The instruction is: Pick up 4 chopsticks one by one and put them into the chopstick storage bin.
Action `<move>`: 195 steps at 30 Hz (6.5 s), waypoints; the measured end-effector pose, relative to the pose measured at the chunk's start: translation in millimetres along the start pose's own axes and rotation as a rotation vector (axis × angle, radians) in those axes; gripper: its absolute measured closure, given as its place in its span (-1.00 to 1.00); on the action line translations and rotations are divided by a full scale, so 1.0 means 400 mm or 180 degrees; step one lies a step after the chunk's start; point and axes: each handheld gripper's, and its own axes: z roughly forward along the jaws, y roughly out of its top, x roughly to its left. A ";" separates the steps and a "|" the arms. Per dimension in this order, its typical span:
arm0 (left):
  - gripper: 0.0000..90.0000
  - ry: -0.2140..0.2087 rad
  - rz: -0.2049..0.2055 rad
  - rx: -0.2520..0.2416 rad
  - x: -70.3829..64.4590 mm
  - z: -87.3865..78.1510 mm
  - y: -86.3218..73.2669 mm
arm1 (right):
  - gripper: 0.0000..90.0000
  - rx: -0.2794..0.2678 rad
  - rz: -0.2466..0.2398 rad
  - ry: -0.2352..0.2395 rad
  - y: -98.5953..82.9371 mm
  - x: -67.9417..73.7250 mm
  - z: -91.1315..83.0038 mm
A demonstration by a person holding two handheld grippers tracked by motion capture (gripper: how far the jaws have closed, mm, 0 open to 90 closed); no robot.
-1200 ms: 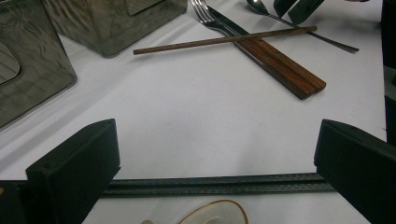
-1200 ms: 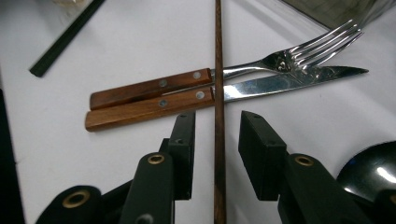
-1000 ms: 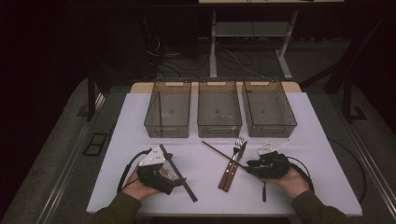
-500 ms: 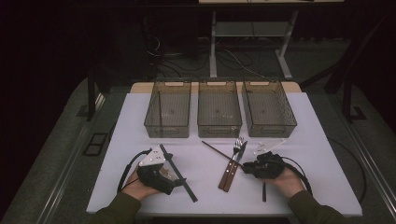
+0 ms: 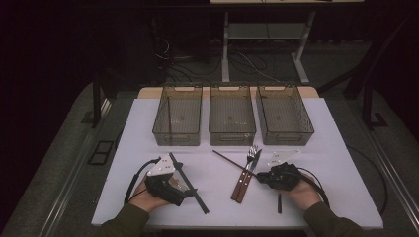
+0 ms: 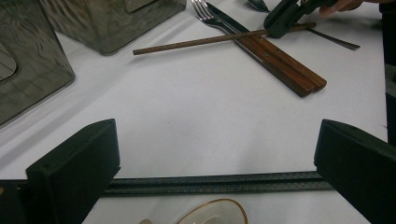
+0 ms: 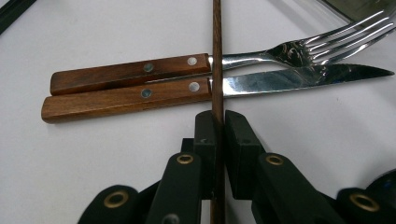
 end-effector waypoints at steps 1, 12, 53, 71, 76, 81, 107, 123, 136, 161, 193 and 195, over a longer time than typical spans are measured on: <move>-1.00 -0.0002 0.0000 -0.0001 0.000 0.000 0.000 | 0.85 0.0003 -0.0004 -0.0002 0.001 0.000 0.000; -1.00 0.0002 0.0006 -0.0002 0.001 -0.001 0.000 | 0.86 -0.0071 0.0077 0.0017 0.002 -0.007 -0.014; -1.00 0.0000 0.0001 0.0014 -0.001 0.002 0.000 | 0.86 -0.0534 0.0357 0.0057 0.036 -0.017 -0.100; -1.00 -0.0002 -0.0035 -0.0001 0.000 0.005 -0.001 | 0.86 -0.0771 0.0521 0.0064 0.111 -0.037 -0.082; -1.00 -0.0004 -0.0032 -0.0002 0.000 0.004 -0.001 | 0.86 -0.0848 0.0521 0.0087 0.134 -0.037 -0.075; -1.00 -0.0001 -0.0023 0.0001 0.001 0.006 -0.001 | 0.86 -0.0910 0.0514 0.0089 0.158 -0.034 -0.066; -1.00 0.0006 -0.0030 -0.0002 0.002 0.004 -0.002 | 0.86 -0.1089 0.0642 0.0066 0.314 -0.034 0.017; -1.00 -0.0040 -0.0040 -0.0014 0.001 0.003 0.001 | 0.86 -0.1130 0.0732 -0.0040 0.406 -0.050 0.051; -1.00 -0.0042 -0.0062 -0.0051 0.000 0.003 0.001 | 0.86 -0.1187 0.0826 -0.0075 0.471 -0.052 0.094; -1.00 -0.0073 -0.0024 -0.0023 0.000 0.002 0.002 | 0.86 -0.1106 0.0812 -0.0198 0.632 -0.011 0.247; -1.00 -0.0102 -0.0007 -0.0013 -0.001 0.005 0.002 | 0.28 -0.0598 0.0861 -0.0406 0.629 -0.002 0.352; -1.00 -0.0097 0.0013 -0.0013 0.000 0.005 0.002 | 0.20 -0.0588 0.0826 -0.0358 0.629 -0.001 0.341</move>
